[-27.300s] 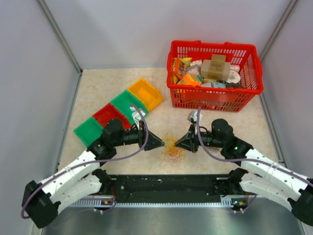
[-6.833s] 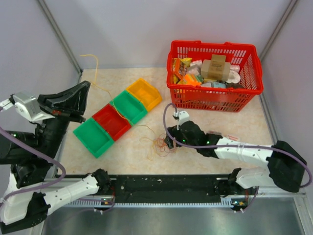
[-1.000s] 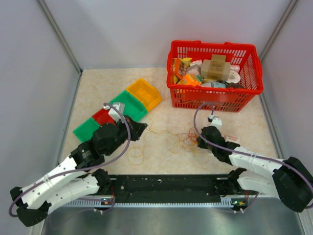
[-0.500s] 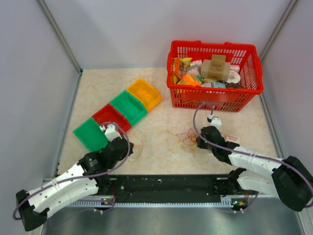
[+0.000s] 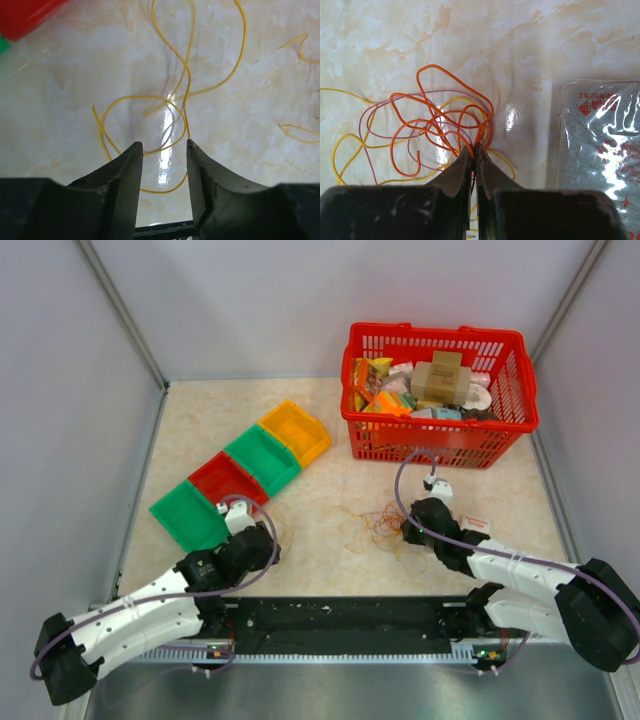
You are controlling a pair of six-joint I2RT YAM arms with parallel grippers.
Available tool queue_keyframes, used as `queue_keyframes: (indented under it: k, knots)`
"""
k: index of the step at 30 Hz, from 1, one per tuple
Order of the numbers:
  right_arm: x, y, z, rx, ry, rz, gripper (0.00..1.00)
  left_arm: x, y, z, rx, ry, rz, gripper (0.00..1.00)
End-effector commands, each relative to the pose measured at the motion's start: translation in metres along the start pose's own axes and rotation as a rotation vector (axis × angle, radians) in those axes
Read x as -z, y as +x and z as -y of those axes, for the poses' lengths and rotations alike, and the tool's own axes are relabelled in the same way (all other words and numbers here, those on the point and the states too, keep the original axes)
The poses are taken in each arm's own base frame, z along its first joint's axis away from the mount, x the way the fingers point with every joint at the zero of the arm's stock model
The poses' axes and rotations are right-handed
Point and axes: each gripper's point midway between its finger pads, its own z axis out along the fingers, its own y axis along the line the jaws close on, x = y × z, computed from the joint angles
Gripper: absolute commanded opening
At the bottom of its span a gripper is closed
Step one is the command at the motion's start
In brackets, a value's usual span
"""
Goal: Untangle the cables
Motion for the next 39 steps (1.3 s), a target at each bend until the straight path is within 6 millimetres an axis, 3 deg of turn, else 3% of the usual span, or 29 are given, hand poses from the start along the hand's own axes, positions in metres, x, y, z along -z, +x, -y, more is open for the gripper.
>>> queue_keyframes:
  k: [1,3,12,13,14,20,29,34,39]
  knots:
    - [-0.001,-0.007,-0.002,-0.027,-0.011,0.024,0.0,-0.002,0.007,0.018,-0.072,0.074,-0.053,0.55]
    - [-0.001,-0.007,-0.004,-0.025,-0.015,0.023,0.0,-0.003,0.008,0.025,-0.144,0.102,-0.068,0.66]
    - [0.0,-0.006,-0.003,-0.016,-0.017,0.017,0.0,-0.002,0.0,0.034,-0.366,0.041,-0.146,0.72]
    - [0.0,-0.006,-0.003,-0.015,-0.018,0.018,0.0,-0.003,-0.002,0.036,-0.381,0.041,-0.144,0.95]
    - [0.0,-0.006,-0.003,-0.013,-0.018,0.016,0.0,-0.004,-0.005,0.037,-0.398,0.029,-0.138,0.98]
    - [-0.001,-0.006,-0.006,-0.01,-0.025,0.012,0.0,-0.017,0.008,0.03,-0.445,-0.054,-0.221,0.98]
    - [-0.004,-0.008,-0.017,0.003,-0.062,-0.002,0.0,-0.05,0.038,0.018,-0.421,-0.15,-0.297,0.73]
    - [-0.008,-0.005,-0.021,0.029,-0.058,-0.045,0.0,-0.058,0.052,0.019,-0.394,-0.105,-0.309,0.58]
    - [-0.007,-0.003,-0.017,0.013,-0.052,-0.036,0.0,-0.059,0.052,0.026,-0.4,-0.07,-0.309,0.24]
